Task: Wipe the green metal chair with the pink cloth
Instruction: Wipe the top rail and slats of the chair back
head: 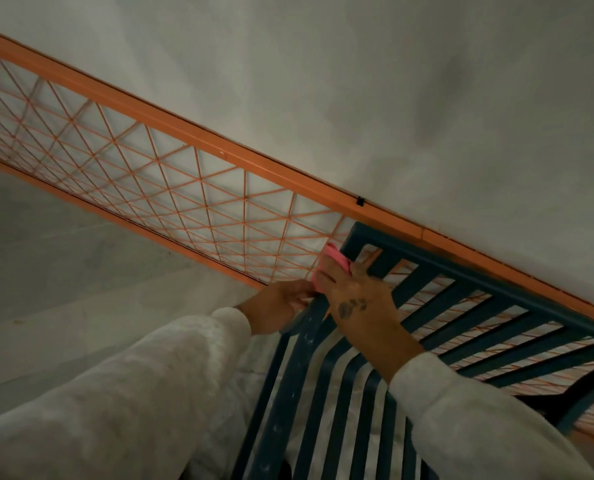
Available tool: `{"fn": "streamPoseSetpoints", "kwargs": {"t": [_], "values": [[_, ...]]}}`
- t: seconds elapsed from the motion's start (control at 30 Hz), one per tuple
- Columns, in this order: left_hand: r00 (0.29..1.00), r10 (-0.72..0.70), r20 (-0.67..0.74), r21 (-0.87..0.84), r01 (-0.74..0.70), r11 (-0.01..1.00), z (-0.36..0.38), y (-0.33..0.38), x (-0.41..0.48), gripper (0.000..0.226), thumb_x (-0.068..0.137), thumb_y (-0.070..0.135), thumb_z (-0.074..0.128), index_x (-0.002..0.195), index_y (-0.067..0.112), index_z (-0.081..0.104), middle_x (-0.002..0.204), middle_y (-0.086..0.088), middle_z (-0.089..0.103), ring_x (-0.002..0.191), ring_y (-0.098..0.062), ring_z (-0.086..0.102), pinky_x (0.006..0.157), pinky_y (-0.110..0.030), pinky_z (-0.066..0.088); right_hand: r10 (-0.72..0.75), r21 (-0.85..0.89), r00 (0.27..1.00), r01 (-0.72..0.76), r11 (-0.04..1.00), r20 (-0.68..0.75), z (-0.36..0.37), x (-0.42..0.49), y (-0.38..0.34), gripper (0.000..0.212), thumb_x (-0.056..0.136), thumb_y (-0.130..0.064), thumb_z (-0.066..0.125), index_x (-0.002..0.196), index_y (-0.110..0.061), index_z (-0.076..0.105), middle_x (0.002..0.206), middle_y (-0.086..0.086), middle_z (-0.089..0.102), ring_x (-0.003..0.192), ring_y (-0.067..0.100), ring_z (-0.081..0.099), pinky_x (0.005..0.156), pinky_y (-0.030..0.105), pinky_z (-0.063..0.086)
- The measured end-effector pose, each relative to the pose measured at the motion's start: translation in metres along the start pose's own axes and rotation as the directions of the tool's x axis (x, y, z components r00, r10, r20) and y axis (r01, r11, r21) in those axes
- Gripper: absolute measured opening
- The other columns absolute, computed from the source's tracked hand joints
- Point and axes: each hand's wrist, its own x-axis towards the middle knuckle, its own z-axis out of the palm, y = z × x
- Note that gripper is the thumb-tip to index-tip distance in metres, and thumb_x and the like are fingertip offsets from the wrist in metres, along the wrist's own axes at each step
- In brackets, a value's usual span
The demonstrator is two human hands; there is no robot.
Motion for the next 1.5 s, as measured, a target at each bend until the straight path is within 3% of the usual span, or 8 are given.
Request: {"fn": "streamPoseSetpoints", "kwargs": {"t": [0.2, 0.43, 0.57, 0.77, 1.0, 1.17, 1.37, 1.5], "values": [[0.984, -0.154, 0.092, 0.169, 0.137, 0.976, 0.02, -0.044, -0.019, 0.064, 0.089, -0.014, 0.04, 0.145, 0.018, 0.043, 0.149, -0.006, 0.046, 0.135, -0.022, 0.047, 0.117, -0.04, 0.032, -0.147, 0.35, 0.989, 0.143, 0.926, -0.015, 0.061, -0.052, -0.003, 0.087, 0.062, 0.014, 0.07, 0.136, -0.028, 0.054, 0.151, -0.008, 0.04, 0.122, 0.024, 0.059, 0.098, 0.036, 0.049], [0.968, -0.234, 0.093, -0.094, 0.242, 0.966, 0.042, -0.073, -0.045, 0.074, 0.085, -0.021, 0.042, 0.14, 0.028, 0.048, 0.139, 0.001, 0.055, 0.11, -0.006, 0.065, 0.105, -0.039, 0.047, 0.063, 0.504, 0.972, 0.062, 0.861, -0.227, 0.038, -0.043, 0.015, 0.073, 0.076, 0.015, 0.063, 0.14, -0.016, 0.05, 0.152, 0.002, 0.042, 0.133, 0.025, 0.048, 0.1, 0.044, 0.045], [0.964, -0.266, 0.016, -0.265, 0.261, 0.928, 0.059, -0.078, -0.048, 0.066, 0.082, -0.027, 0.041, 0.132, 0.014, 0.054, 0.128, -0.003, 0.061, 0.083, 0.007, 0.068, 0.068, -0.011, 0.054, -0.02, 0.726, 0.999, 0.037, 0.687, -0.032, 0.074, -0.07, -0.011, 0.072, 0.081, 0.016, 0.058, 0.142, -0.021, 0.049, 0.155, -0.008, 0.033, 0.144, 0.013, 0.031, 0.115, 0.041, 0.032], [0.917, -0.399, -0.002, -0.338, 0.375, 0.863, 0.079, -0.099, -0.065, 0.055, 0.084, -0.023, 0.038, 0.118, 0.014, 0.061, 0.115, -0.003, 0.066, 0.073, -0.001, 0.07, 0.063, -0.016, 0.05, -0.096, 0.869, 0.993, -0.009, 0.495, 0.066, 0.116, -0.106, -0.035, 0.053, 0.09, 0.007, 0.054, 0.135, -0.02, 0.057, 0.15, -0.011, 0.041, 0.139, -0.002, 0.034, 0.118, 0.028, 0.027], [0.888, -0.458, -0.029, -0.445, 0.399, 0.802, 0.104, -0.124, -0.094, 0.043, 0.094, -0.007, 0.046, 0.118, 0.025, 0.063, 0.121, 0.005, 0.066, 0.103, -0.011, 0.067, 0.081, -0.024, 0.049, -0.13, 0.637, 0.975, 0.216, 0.74, -0.18, 0.115, -0.057, 0.006, 0.062, 0.082, 0.008, 0.063, 0.137, -0.02, 0.054, 0.155, -0.01, 0.032, 0.144, 0.008, 0.028, 0.113, 0.033, 0.036], [0.859, -0.512, -0.008, -0.495, 0.441, 0.748, 0.119, -0.141, -0.123, 0.043, 0.094, -0.006, 0.049, 0.128, 0.016, 0.061, 0.123, -0.003, 0.068, 0.102, -0.018, 0.069, 0.076, -0.022, 0.054, 0.033, 0.927, 0.993, -0.114, 0.357, 0.109, 0.116, -0.119, -0.056, 0.05, 0.097, 0.0, 0.05, 0.137, -0.029, 0.052, 0.152, -0.022, 0.036, 0.139, -0.006, 0.029, 0.117, 0.022, 0.023], [0.871, -0.488, 0.061, -0.468, 0.457, 0.757, 0.128, -0.164, -0.153, 0.045, 0.091, -0.015, 0.046, 0.125, 0.011, 0.059, 0.115, -0.002, 0.066, 0.074, -0.001, 0.072, 0.058, -0.012, 0.052, 0.018, 0.931, 0.938, -0.345, 0.12, 0.345, 0.106, -0.182, -0.118, 0.052, 0.096, 0.004, 0.048, 0.129, -0.035, 0.06, 0.144, -0.024, 0.047, 0.136, -0.006, 0.037, 0.12, 0.034, 0.023], [0.882, -0.464, 0.08, -0.445, 0.448, 0.775, 0.128, -0.173, -0.17, 0.046, 0.093, -0.01, 0.044, 0.13, 0.014, 0.058, 0.128, -0.003, 0.064, 0.1, -0.008, 0.068, 0.071, -0.014, 0.053, 0.28, 0.848, 0.821, -0.391, -0.357, 0.497, 0.065, -0.178, -0.108, 0.036, 0.1, -0.015, 0.049, 0.126, -0.035, 0.064, 0.08, 0.001, 0.073, 0.073, 0.031, 0.065, 0.078, 0.047, 0.055]]}}
